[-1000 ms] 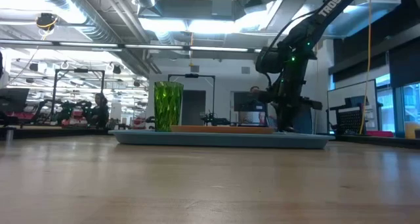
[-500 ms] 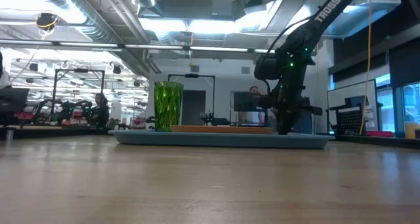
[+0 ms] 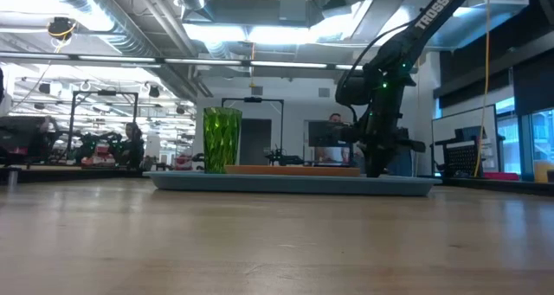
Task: Pick and place plate/cup/fork/spoon on tray
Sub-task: Put the blue fork on the blue tray
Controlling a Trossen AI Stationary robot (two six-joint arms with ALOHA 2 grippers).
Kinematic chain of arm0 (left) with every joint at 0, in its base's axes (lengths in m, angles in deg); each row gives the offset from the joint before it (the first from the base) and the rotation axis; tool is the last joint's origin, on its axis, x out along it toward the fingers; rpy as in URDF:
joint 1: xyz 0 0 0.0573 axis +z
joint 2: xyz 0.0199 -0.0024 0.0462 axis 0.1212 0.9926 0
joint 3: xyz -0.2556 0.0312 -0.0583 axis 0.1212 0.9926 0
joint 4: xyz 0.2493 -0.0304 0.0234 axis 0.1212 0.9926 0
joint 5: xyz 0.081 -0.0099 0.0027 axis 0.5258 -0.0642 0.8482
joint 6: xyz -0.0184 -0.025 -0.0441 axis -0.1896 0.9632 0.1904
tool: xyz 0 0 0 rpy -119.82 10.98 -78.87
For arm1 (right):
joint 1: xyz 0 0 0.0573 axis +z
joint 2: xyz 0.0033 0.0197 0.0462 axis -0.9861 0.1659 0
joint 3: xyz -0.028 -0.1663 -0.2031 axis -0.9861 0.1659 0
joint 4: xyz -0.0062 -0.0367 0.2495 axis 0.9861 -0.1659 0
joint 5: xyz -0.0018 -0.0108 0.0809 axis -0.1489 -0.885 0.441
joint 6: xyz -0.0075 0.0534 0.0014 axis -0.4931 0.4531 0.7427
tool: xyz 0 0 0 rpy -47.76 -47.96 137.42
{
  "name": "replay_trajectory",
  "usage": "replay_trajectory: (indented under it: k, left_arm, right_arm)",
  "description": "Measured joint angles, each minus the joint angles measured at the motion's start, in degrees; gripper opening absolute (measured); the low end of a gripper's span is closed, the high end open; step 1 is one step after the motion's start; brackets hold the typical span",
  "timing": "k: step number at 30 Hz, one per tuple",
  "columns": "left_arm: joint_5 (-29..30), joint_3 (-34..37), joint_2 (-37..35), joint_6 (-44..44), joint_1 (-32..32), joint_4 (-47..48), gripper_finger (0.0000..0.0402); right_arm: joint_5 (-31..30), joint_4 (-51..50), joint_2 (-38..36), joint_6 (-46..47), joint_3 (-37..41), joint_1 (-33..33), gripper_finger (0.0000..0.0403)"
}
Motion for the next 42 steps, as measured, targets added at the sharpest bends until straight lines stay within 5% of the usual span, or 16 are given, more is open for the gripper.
replay_trajectory:
  k: [32,42]
  left_arm:
    - [-0.02,0.01,0.0,0.28,-0.02,0.0,0.0041]
    - [0.0,-0.01,0.0,0.28,-0.02,0.0,0.0041]
  right_arm:
    - [-1.16,-3.12,0.04,0.09,0.04,0.0,0.0011]
    - [-0.54,-2.89,0.04,1.57,0.06,0.02,0.0054]
